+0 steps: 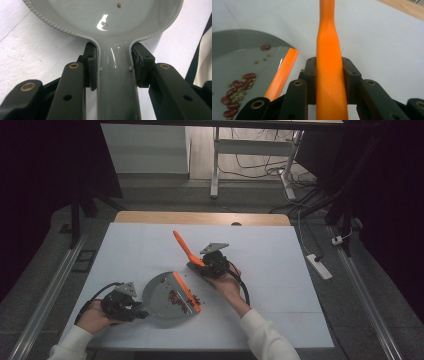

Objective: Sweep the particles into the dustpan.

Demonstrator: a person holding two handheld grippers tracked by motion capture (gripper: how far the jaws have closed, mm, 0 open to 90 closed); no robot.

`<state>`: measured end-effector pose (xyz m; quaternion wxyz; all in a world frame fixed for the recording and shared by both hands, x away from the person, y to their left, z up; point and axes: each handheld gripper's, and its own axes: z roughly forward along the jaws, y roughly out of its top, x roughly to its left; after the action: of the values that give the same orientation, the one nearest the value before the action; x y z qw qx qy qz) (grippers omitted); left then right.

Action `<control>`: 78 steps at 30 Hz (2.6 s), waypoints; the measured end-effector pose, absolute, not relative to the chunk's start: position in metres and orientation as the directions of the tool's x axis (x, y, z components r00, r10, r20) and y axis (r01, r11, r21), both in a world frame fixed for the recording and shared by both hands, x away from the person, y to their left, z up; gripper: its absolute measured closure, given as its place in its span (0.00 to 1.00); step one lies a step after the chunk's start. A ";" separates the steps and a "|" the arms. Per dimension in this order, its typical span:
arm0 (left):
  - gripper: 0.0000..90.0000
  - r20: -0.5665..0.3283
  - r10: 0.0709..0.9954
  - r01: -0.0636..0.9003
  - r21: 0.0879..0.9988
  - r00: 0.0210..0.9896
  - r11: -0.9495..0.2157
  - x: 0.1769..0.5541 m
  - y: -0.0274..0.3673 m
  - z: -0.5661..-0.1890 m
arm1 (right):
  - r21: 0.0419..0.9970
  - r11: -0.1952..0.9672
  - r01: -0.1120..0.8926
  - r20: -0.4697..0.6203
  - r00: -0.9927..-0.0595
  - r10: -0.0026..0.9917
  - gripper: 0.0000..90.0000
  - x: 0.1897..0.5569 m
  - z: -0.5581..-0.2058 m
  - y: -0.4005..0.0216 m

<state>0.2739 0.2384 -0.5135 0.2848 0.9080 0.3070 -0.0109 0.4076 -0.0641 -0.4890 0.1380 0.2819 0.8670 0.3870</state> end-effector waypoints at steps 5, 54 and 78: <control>0.68 -0.194 0.554 0.566 0.506 0.810 -0.651 0.274 0.238 -0.514 | 0.738 0.570 0.362 -0.031 -0.825 0.564 0.78 0.406 -0.494 -0.053; 0.68 -0.172 0.534 0.539 0.507 0.828 -0.672 0.265 0.239 -0.510 | 0.719 0.595 0.359 -0.022 -0.844 0.535 0.77 0.359 -0.491 -0.073; 0.68 -0.166 0.537 0.539 0.507 0.827 -0.673 0.265 0.237 -0.511 | 0.800 0.451 0.394 0.072 -0.811 0.581 0.78 0.362 -0.473 -0.096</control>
<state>0.2647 0.2373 -0.5107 0.2774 0.9146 0.2942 -0.0014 0.3617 -0.0959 -0.4731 0.1066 0.2885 0.8452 0.4371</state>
